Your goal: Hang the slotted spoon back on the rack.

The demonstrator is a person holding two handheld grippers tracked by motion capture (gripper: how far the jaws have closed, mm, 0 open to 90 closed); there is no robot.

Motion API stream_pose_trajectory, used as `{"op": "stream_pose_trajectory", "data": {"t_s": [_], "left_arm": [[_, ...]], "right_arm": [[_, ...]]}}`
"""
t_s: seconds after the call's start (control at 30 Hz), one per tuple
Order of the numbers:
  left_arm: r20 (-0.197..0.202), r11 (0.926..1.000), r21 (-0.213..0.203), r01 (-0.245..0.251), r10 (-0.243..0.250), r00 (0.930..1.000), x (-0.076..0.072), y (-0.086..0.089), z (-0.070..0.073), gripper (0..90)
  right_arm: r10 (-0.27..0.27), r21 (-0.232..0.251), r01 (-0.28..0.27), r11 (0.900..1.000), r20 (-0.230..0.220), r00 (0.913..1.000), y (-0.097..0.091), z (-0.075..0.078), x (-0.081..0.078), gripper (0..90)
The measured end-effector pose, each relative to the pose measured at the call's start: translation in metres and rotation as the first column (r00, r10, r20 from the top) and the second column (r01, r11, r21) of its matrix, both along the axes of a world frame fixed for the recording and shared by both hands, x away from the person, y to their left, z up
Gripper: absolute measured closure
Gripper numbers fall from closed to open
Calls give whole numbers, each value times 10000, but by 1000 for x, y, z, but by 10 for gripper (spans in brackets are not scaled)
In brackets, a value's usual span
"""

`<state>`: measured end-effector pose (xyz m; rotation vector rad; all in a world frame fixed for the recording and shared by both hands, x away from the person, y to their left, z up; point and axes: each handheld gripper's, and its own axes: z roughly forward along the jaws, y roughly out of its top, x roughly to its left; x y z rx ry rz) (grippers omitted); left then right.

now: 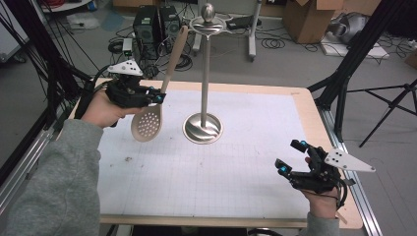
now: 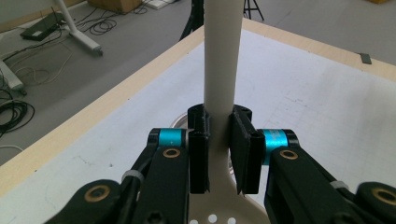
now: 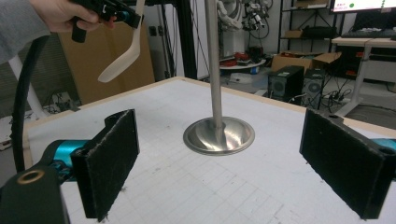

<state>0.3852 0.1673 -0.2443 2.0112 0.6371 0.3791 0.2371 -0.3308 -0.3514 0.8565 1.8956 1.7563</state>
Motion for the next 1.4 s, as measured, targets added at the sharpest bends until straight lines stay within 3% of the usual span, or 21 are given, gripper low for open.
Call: {"op": "stream_pose_trajectory", "data": {"t_s": [0.47,0.73,1.4], "left_arm": [[-29,10000,24,-55,55,10000,8,-13,-6,778],[44,9993,-338,-168,170,9998,11,-21,-15,777],[-55,9981,-552,-269,266,9996,20,-40,-22,773]], "right_arm": [[14,11,-14,10000,-15,10000,0,-1,0,108],[-37,33,37,10000,31,10000,-2,-1,0,108],[-82,78,82,9999,-11,10000,-4,-1,-1,108]]}}
